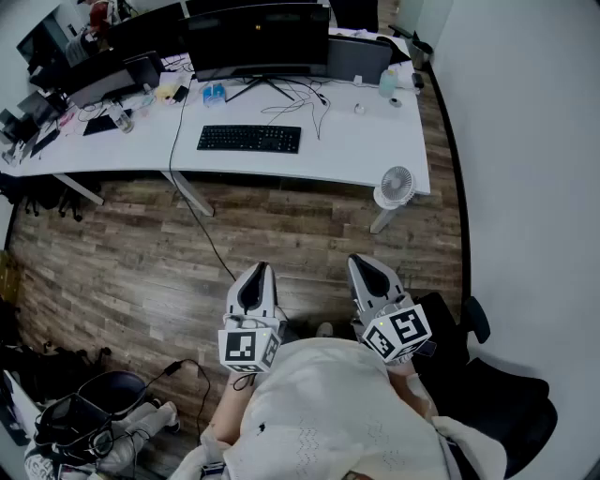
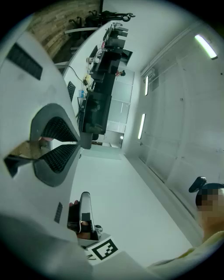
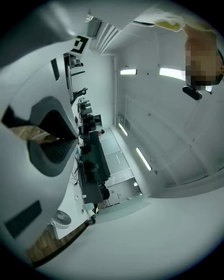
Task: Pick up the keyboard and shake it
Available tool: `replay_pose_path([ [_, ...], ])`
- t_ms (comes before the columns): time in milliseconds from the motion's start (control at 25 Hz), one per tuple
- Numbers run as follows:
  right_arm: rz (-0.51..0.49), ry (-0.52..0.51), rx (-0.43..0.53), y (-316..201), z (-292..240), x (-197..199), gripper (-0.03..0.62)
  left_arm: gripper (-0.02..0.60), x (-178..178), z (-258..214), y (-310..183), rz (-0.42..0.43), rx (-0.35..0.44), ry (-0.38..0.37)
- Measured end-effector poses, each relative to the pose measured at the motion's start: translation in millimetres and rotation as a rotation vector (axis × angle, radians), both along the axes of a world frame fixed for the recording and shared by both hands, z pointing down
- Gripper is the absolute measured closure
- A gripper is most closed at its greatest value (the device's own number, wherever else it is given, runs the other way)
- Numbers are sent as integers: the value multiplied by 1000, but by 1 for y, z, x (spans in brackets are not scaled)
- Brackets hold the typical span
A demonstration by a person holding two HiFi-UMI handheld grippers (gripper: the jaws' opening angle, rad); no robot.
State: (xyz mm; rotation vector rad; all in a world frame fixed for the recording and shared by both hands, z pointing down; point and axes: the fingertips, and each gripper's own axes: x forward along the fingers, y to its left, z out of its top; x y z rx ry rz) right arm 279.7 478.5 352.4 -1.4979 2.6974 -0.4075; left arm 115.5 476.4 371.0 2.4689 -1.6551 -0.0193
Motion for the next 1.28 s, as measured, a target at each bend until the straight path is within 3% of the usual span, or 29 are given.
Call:
replay_pose_path([
  [320,-68,17,22,20,-4,5,594,554,9,5,26,-56,-13,26],
  [920,-118,18,15,27,-1,1,594,554,-7,14,49,-139,-24,28],
  [1280,-127,-30,10,7,6,-28,594,554,-32,22,25,-126,-11,-15],
])
